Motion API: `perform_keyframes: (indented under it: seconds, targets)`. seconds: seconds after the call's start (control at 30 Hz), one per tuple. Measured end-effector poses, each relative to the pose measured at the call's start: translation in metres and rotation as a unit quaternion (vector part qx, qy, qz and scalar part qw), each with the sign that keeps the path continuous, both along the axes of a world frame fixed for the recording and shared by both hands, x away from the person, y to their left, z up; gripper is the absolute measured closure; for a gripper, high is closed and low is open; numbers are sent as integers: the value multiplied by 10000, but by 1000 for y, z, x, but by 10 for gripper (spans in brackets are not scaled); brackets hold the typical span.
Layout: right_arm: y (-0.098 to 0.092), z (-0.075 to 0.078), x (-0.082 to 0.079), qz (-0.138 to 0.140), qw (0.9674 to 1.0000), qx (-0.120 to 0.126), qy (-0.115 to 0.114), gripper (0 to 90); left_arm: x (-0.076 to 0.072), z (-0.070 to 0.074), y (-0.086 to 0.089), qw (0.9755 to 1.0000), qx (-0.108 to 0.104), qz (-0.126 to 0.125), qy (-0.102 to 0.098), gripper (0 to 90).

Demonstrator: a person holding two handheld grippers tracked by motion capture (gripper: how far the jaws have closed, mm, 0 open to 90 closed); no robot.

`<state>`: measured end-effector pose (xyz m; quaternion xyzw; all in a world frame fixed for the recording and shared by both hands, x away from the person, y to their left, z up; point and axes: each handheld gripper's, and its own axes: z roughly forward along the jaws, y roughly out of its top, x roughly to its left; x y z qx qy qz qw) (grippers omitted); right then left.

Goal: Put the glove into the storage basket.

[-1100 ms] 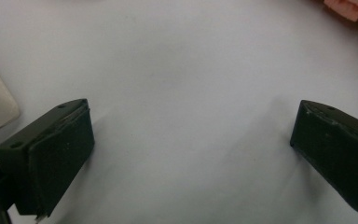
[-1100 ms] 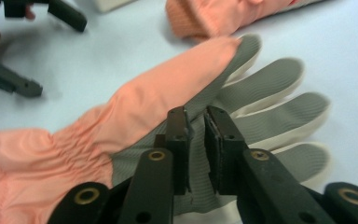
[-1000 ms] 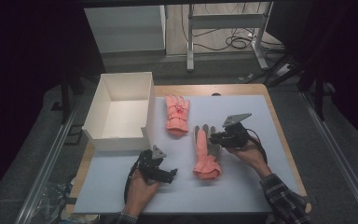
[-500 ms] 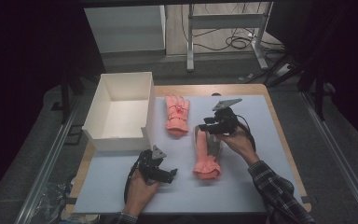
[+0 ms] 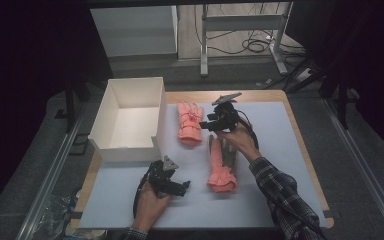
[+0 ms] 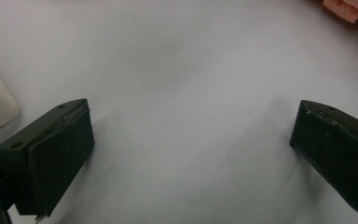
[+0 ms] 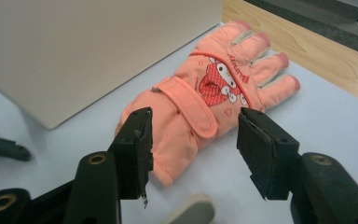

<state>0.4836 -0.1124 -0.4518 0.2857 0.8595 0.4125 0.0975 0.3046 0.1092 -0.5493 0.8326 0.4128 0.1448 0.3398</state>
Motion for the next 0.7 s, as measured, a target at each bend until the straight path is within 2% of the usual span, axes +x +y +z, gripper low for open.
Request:
perform_keyframes:
  seconds: [0.47, 0.7]
  targets:
    - [49, -12, 33, -77, 9992, -380, 26, 427, 0, 0, 0, 10000, -12, 9, 7, 0]
    - [66, -21, 52, -284, 9982, -523, 70, 390, 0, 0, 0, 10000, -12, 8, 4, 0]
